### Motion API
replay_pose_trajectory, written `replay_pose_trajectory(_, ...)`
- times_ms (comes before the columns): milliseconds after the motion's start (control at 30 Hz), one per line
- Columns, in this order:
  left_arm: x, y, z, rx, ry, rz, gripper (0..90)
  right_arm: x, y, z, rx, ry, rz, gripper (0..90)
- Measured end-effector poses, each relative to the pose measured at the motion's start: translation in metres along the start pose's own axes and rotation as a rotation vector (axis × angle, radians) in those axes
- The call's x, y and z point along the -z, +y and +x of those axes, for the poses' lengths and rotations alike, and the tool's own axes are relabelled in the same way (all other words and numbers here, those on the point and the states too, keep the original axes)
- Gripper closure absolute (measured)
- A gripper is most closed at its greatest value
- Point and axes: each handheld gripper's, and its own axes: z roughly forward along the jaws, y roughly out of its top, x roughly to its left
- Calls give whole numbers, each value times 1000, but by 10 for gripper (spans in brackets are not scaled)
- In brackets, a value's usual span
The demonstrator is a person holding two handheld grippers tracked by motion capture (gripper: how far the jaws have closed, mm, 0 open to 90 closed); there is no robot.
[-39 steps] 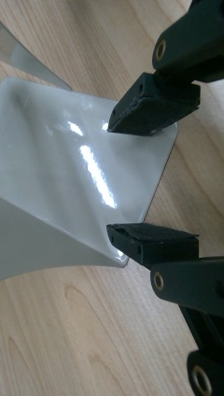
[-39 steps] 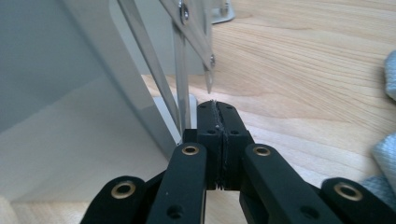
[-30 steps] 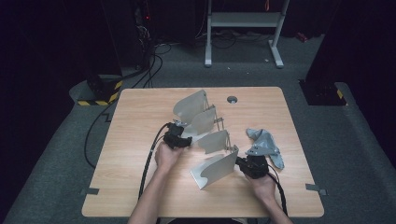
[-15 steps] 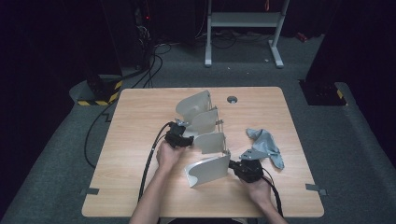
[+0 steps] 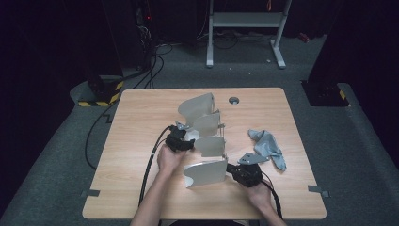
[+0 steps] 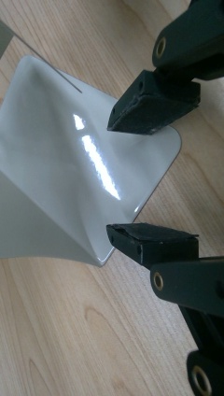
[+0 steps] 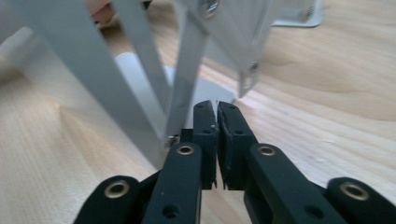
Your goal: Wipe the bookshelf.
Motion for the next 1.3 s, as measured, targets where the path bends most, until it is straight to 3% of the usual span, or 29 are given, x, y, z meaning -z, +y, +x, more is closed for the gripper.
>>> replay_pose_trajectory(133, 3, -5, -2, 3, 3, -12, 435, 14, 1, -16, -32, -76, -44, 756)
replay_pose_trajectory(333, 9, -13, -7, -12, 18, -23, 433, 43, 9, -49, -69, -255, -105, 628)
replay_pose_trajectory(533, 16, -23, -10, -15, 16, -38, 429, 56, 14, -83, -103, -423, -96, 544)
replay_pose_trajectory(667, 20, -29, -13, -18, 15, -46, 427, 50, 12, -102, -139, -467, -50, 512)
replay_pose_trajectory(833, 25, -38, -16, -15, 18, -69, 425, 35, 6, -119, -166, -482, 26, 496)
replay_pose_trajectory(1067, 33, -47, -17, -6, 14, -79, 425, 23, -1, -128, -188, -479, 82, 459)
replay_pose_trajectory(1167, 35, -51, -15, 21, -16, -96, 410, 18, -5, -130, -186, -477, 115, 432)
replay_pose_trajectory(1300, 39, -57, -15, 32, -28, -113, 400, 17, -9, -131, -198, -470, 95, 440)
